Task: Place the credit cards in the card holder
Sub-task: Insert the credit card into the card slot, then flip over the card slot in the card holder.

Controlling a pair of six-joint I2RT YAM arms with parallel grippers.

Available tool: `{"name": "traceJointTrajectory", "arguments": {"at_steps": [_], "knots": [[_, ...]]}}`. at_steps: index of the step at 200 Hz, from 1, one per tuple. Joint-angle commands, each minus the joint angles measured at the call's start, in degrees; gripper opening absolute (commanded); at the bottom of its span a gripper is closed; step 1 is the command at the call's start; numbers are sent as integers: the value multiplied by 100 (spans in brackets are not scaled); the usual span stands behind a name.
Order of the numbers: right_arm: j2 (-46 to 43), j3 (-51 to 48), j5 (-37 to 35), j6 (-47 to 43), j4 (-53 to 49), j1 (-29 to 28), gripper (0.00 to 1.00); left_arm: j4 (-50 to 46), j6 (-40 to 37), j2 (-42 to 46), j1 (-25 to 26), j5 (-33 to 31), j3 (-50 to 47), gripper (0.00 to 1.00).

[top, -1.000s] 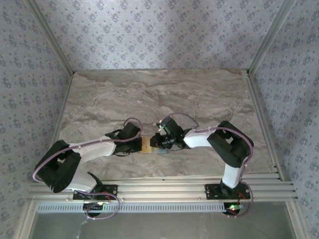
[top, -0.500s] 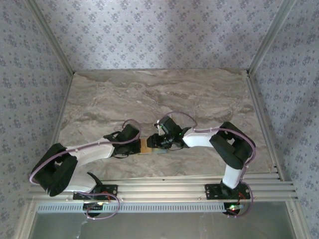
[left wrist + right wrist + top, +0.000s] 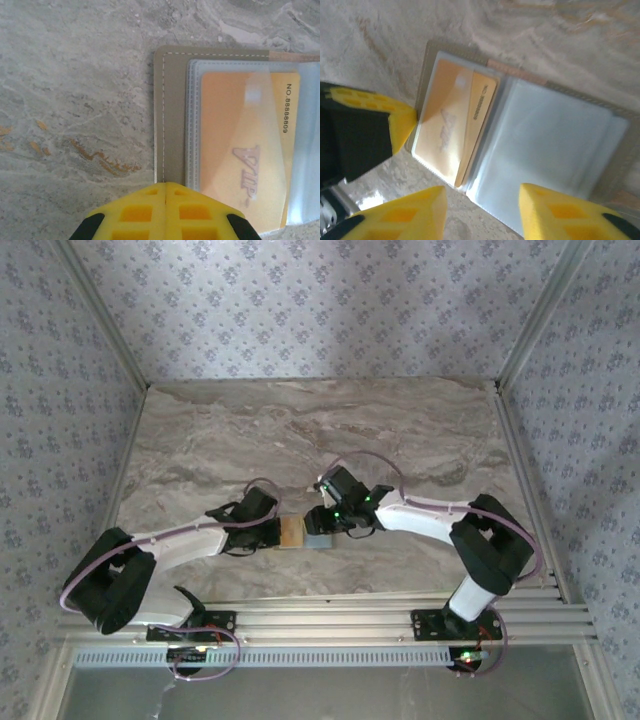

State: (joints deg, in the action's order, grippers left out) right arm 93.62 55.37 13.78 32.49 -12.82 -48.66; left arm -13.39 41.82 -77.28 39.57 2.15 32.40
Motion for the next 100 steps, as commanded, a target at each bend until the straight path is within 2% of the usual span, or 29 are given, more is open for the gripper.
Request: {"name": "traceJointTrajectory", "arguments": {"at_steps": [1,17,44,79,100], "knots": [[-20,434,-893,-685,-861,-72,37,-138,-324,-66,-75,248,-28,4],[197,694,-1157,-877,-1063,-100,32,-149,-464,-107,-107,303,-28,4],[462,881,-1604,-966,-1171,-218,32,49,-494,-129,-160,308,-193,4],[778,1021,-1857,-1016,-1216,-327,32,-36,-586,-95,-184,278,-130,5],[914,1067,-2014,-1031,-1214,-345,37,14,-580,-118,-187,344,-132,5]]}}
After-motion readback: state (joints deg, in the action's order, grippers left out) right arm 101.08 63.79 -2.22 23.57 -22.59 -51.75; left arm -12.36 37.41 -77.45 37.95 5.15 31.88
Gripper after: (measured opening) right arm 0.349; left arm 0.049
